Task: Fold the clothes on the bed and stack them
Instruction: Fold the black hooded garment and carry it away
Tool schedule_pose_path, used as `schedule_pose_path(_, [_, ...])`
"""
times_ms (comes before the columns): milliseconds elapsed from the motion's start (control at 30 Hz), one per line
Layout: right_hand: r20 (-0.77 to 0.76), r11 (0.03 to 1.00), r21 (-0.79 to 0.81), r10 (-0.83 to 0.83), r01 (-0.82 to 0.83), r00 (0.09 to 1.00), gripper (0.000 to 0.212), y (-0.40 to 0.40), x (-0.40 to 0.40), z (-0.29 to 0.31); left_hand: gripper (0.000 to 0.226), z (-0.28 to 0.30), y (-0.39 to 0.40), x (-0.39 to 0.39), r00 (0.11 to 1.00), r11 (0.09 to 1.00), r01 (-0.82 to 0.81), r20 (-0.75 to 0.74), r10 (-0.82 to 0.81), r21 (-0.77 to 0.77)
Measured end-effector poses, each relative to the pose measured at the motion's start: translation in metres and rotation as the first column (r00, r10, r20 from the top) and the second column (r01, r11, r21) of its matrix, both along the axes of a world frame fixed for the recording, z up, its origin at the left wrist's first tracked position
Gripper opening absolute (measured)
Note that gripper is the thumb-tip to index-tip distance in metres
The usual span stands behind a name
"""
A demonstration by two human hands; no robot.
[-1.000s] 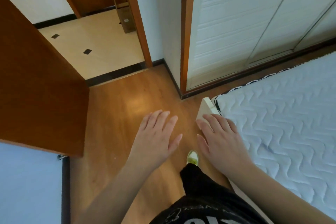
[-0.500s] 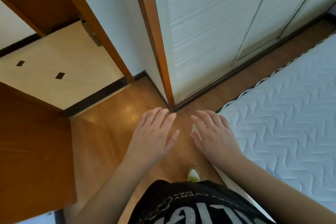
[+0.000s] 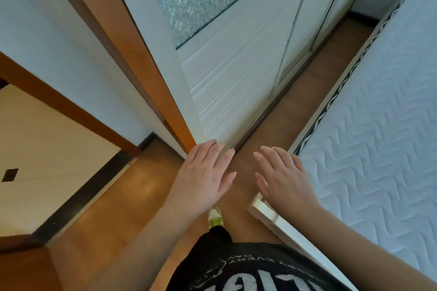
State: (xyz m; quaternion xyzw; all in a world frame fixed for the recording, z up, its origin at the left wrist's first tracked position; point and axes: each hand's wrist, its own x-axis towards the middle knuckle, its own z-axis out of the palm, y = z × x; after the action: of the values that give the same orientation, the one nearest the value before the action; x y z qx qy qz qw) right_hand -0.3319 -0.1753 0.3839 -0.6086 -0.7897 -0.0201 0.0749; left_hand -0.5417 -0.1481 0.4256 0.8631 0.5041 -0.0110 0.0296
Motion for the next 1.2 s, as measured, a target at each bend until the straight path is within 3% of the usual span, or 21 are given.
schedule_pose_path(333, [-0.044,0.943,0.057,-0.325,0.327,0.945,0.042,0.084,-0.002,0.011,0.061,0.002,0.14,0.025,0.972,0.97,0.233,-0.022,-0.235,-0.072])
schedule_pose_path(600, [-0.041,0.85,0.022,-0.525,0.526,0.85,0.042,0.145,0.055,0.009,0.05,-0.002,0.228,0.11,0.947,0.951,0.308,0.097,-0.307,0.007])
schedule_pose_path(867, [-0.05,0.807,-0.057,-0.59,0.587,0.806,0.045,0.228,0.141,0.012,0.052,-0.017,0.31,0.213,0.946,0.951,0.304,0.135,-0.294,-0.057])
schedule_pose_path(1200, [-0.055,0.717,-0.12,-0.695,0.687,0.717,0.045,0.299,0.262,0.026,0.046,0.005,0.418,0.348,0.855,0.866,0.489,0.138,-0.5,0.107])
